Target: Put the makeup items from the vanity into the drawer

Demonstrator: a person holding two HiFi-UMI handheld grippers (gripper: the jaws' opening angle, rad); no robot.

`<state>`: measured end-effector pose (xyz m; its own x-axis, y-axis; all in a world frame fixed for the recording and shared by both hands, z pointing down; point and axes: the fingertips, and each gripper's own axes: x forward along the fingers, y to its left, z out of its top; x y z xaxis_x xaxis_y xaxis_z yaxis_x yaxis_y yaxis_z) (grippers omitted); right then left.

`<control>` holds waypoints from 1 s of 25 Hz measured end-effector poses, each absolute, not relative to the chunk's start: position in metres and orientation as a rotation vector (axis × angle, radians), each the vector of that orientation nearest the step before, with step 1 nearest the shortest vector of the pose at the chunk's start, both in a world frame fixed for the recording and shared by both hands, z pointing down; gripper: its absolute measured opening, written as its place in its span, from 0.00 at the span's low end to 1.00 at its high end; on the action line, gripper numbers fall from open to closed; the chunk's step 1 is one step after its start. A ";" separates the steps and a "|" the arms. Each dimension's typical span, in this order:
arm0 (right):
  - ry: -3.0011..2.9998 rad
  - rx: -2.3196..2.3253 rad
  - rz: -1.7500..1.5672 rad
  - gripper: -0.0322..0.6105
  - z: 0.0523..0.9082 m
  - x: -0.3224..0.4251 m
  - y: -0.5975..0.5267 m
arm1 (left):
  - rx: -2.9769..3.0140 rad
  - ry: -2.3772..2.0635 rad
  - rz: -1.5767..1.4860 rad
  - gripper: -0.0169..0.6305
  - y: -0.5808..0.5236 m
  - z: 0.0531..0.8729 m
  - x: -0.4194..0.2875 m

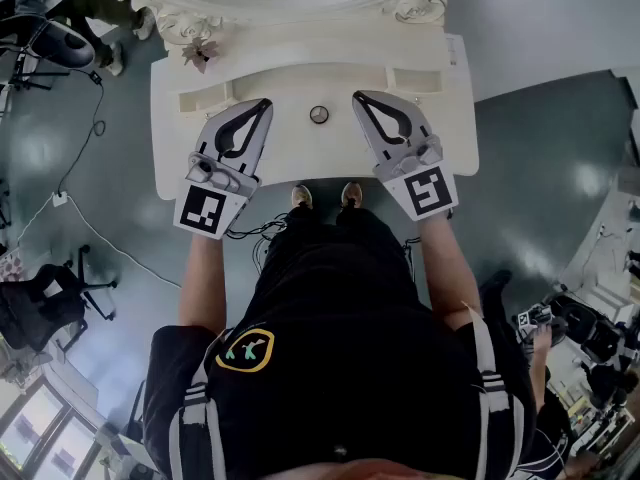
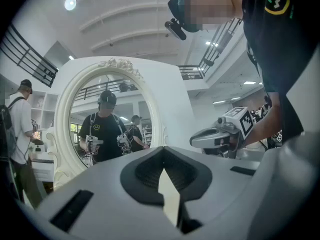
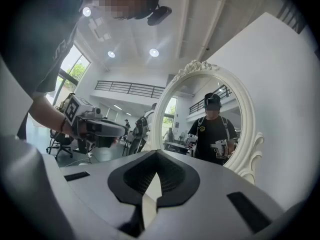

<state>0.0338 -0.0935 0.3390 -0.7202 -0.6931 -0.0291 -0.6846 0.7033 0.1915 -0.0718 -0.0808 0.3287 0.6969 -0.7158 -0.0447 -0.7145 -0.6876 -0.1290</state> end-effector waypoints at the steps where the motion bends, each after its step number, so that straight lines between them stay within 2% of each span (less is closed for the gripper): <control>1: -2.858 1.152 -0.298 0.08 0.339 0.034 -0.093 | -2.766 1.173 -0.013 0.05 -0.081 0.329 -0.071; 18: -2.884 1.167 -0.293 0.09 0.336 0.034 -0.095 | -2.758 1.195 -0.008 0.05 -0.083 0.330 -0.072; 22: -2.890 1.162 -0.286 0.14 0.337 0.034 -0.097 | -2.757 1.202 -0.004 0.05 -0.086 0.330 -0.073; 25: -2.892 1.142 -0.266 0.27 0.339 0.034 -0.097 | -2.757 1.199 -0.005 0.05 -0.087 0.329 -0.073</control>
